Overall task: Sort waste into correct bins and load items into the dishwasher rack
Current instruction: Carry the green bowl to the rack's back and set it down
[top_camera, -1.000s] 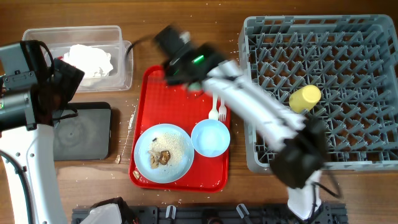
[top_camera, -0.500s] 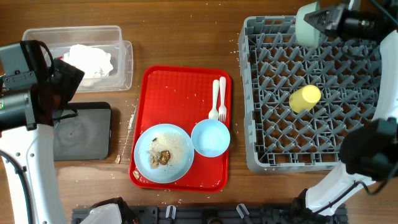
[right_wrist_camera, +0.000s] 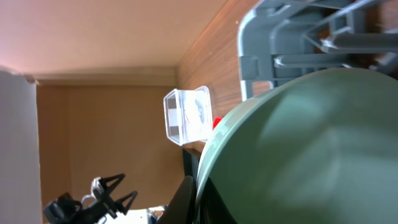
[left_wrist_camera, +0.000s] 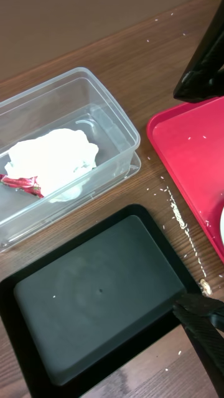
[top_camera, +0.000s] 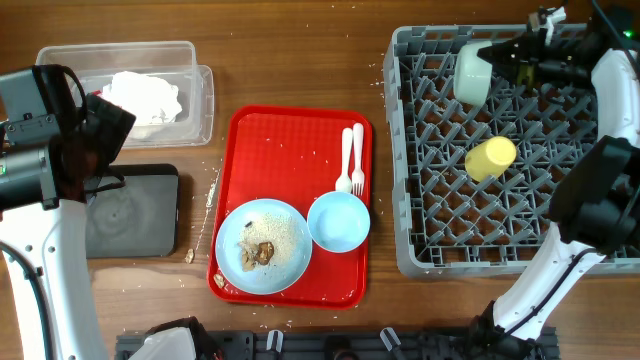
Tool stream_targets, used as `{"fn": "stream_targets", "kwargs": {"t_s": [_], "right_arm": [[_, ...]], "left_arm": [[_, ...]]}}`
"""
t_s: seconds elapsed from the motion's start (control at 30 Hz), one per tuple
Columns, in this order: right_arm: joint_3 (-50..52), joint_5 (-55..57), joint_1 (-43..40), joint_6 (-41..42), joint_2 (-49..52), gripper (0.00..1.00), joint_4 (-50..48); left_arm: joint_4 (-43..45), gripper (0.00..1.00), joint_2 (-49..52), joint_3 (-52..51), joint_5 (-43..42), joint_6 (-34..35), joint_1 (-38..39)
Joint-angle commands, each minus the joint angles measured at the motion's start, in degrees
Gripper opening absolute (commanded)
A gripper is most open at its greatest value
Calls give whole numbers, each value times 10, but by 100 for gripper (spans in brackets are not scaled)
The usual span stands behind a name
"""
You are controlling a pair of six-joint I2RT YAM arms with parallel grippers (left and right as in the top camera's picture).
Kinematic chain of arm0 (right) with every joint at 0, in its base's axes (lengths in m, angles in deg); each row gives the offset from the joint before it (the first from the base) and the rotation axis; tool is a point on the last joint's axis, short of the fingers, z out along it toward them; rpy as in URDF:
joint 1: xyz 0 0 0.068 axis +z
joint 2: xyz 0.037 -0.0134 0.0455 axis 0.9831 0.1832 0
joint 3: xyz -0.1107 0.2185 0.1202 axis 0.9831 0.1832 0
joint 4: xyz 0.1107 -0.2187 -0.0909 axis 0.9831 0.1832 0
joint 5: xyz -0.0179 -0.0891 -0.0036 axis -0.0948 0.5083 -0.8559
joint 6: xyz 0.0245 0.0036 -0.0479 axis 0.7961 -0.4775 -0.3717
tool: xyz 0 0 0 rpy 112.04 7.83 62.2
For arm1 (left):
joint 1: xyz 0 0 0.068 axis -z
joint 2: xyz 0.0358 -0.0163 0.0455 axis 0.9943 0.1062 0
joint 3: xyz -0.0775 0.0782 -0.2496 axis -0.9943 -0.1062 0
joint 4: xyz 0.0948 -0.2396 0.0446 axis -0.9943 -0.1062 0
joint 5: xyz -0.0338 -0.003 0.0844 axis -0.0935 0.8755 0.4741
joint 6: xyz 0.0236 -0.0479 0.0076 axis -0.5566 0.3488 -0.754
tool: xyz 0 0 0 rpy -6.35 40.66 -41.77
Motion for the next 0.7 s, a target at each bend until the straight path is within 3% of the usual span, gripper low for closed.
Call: {"fn": "stream_targets", "kwargs": {"t_s": [0.0, 0.3, 0.47, 0.67], "right_arm": [[5, 3, -4, 10, 3, 4, 10], [5, 111, -9, 42, 6, 4, 49], [5, -57, -19, 12, 6, 4, 49], [5, -71, -3, -4, 6, 4, 46]], "left_arm": [[2, 100, -1, 2, 5, 1, -4], [2, 100, -1, 2, 5, 1, -4], [2, 100, -1, 2, 5, 1, -4], [2, 100, -1, 2, 5, 1, -4]]}}
